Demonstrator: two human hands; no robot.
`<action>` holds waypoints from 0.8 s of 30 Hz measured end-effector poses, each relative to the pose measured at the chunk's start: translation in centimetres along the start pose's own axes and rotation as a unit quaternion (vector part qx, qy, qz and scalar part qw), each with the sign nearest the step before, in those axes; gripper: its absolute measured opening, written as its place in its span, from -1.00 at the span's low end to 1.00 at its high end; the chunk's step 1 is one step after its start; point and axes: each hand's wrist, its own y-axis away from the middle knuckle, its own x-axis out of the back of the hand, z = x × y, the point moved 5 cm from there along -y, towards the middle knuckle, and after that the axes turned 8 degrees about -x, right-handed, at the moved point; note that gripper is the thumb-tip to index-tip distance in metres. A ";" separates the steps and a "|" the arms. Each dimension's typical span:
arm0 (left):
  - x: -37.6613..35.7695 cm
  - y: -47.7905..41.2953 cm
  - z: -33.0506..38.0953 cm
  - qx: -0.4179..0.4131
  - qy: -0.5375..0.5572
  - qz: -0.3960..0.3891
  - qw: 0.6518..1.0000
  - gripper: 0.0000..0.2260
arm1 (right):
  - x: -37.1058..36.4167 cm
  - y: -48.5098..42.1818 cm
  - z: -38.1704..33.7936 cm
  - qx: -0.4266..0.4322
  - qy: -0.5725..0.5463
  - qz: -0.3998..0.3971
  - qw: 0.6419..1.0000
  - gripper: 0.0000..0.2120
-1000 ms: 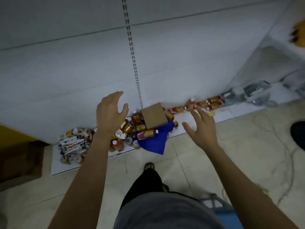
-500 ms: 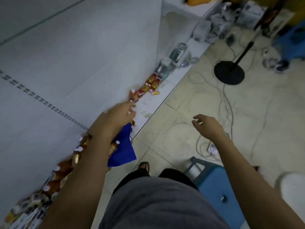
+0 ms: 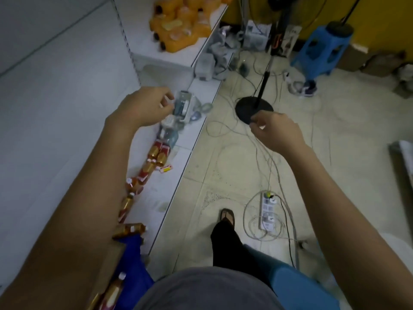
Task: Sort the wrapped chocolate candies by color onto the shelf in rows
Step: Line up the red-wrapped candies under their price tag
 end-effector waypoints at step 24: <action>36.2 -4.9 1.8 0.368 -0.334 0.184 0.848 -0.45 | 21.9 -33.1 -40.0 0.564 -0.044 0.024 0.824 -0.41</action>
